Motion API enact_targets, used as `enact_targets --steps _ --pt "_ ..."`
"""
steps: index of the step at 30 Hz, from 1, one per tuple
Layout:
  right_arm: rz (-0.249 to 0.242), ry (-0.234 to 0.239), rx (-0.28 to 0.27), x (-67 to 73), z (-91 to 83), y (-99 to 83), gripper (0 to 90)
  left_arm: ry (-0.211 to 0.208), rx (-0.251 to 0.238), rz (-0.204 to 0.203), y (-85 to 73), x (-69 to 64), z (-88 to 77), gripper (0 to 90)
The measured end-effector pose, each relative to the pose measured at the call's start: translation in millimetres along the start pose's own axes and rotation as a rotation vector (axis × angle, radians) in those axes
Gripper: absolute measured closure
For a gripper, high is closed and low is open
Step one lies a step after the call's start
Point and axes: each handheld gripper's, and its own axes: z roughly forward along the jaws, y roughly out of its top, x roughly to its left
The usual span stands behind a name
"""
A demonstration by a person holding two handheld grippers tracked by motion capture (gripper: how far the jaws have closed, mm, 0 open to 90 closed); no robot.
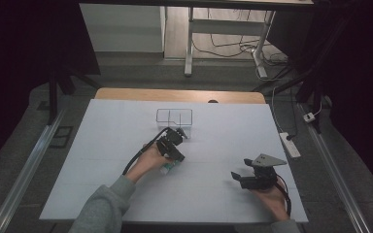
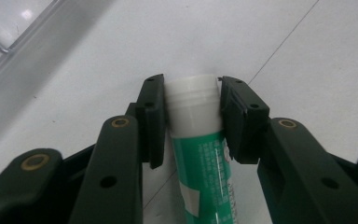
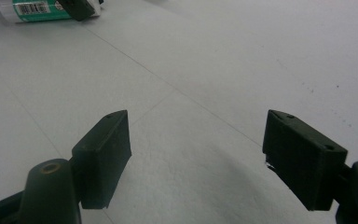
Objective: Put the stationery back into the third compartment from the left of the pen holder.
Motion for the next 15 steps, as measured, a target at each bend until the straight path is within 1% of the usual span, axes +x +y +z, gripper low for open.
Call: enact_targets --steps 5,12,15 --pt "0.000 -0.001 0.002 -0.3 0.8 -0.3 22.5 -0.010 0.005 0.004 -0.6 0.4 -0.6 62.8" --pt "-0.001 -0.002 0.004 -0.2 0.8 -0.3 22.4 -0.014 0.011 0.024 -1.1 -2.5 -1.5 63.6" --pt "-0.002 -0.003 0.005 -0.2 0.7 -0.3 22.4 0.001 -0.008 0.044 -2.5 -5.2 -6.6 63.9"
